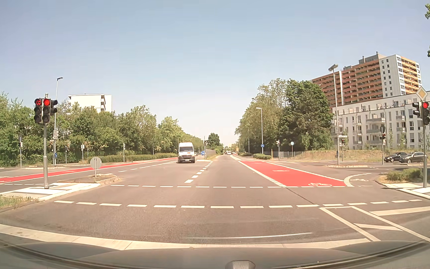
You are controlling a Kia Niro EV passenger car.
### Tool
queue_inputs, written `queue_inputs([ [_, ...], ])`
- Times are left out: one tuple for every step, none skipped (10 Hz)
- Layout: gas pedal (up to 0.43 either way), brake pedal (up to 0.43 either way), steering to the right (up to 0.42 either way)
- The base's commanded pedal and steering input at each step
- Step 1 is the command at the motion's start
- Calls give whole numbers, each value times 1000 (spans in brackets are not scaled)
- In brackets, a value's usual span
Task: Follow the waypoints while adhering to traffic rules and regulations
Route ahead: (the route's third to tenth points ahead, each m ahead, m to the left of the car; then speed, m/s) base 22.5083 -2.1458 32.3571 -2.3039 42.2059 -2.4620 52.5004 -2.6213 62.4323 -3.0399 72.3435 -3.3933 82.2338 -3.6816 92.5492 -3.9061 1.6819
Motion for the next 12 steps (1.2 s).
queue_inputs([
  [0, 30, -6],
  [0, 18, -4],
  [0, 0, -3],
  [0, 0, -3],
  [0, 73, -3],
  [0, 189, -3],
  [0, 256, -3],
  [0, 293, -3],
  [0, 335, -3],
  [0, 360, -3],
  [0, 378, -3],
  [0, 378, -3],
])
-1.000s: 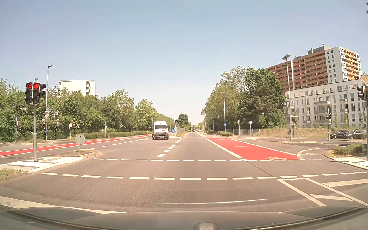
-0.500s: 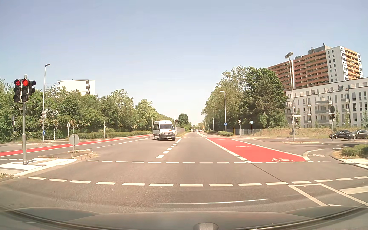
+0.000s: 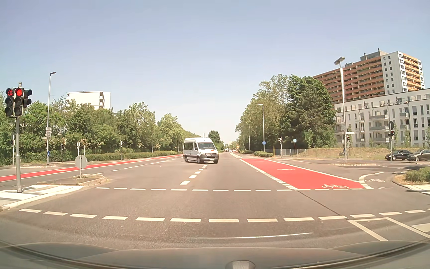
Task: Follow the waypoints while adhering to traffic rules and regulations
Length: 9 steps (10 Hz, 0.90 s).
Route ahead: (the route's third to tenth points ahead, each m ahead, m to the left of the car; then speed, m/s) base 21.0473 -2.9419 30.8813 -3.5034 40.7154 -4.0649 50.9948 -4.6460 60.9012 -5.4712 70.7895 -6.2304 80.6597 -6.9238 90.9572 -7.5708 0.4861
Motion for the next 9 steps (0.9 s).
queue_inputs([
  [0, 378, -3],
  [0, 378, -3],
  [0, 372, -3],
  [0, 360, -3],
  [0, 360, -3],
  [0, 360, -3],
  [0, 360, -3],
  [0, 360, -3],
  [0, 366, -3],
])
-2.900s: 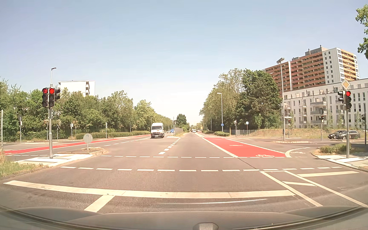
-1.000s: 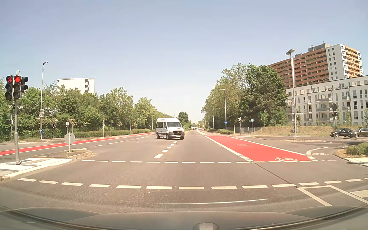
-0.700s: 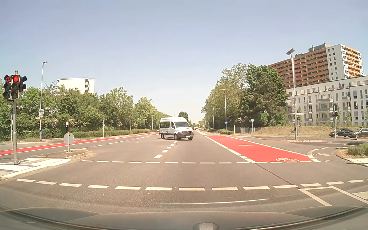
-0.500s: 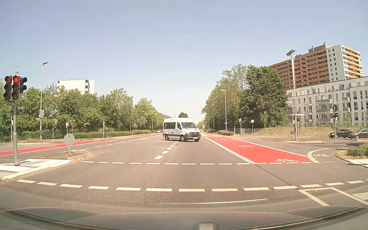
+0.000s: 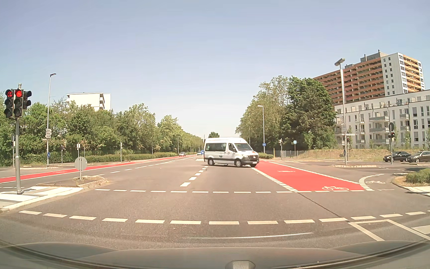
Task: Follow the waypoints while adhering to traffic rules and regulations
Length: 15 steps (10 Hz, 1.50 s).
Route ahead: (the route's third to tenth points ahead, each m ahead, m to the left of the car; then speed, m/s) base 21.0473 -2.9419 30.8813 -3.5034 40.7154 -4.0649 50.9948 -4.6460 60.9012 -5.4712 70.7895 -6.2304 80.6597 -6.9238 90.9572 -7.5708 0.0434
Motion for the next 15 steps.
queue_inputs([
  [0, 372, -3],
  [0, 372, -3],
  [0, 366, -3],
  [0, 372, -3],
  [0, 366, -3],
  [0, 366, -3],
  [0, 366, -3],
  [0, 366, -3],
  [0, 366, -3],
  [0, 366, -3],
  [0, 366, -3],
  [0, 366, -3],
  [0, 366, -3],
  [0, 366, -3],
  [0, 366, -3],
])
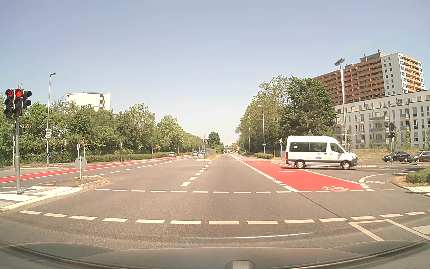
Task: Follow the waypoints while adhering to traffic rules and regulations
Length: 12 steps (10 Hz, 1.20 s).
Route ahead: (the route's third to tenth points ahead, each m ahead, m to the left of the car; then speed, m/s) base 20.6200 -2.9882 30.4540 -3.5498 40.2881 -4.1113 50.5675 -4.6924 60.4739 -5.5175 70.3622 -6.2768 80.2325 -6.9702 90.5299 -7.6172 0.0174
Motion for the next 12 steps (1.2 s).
queue_inputs([
  [0, 366, -3],
  [0, 360, -3],
  [0, 360, -3],
  [0, 360, -3],
  [0, 360, -3],
  [0, 360, -3],
  [0, 360, -3],
  [0, 360, -3],
  [0, 360, -3],
  [0, 360, -3],
  [0, 366, -3],
  [0, 360, -3],
])
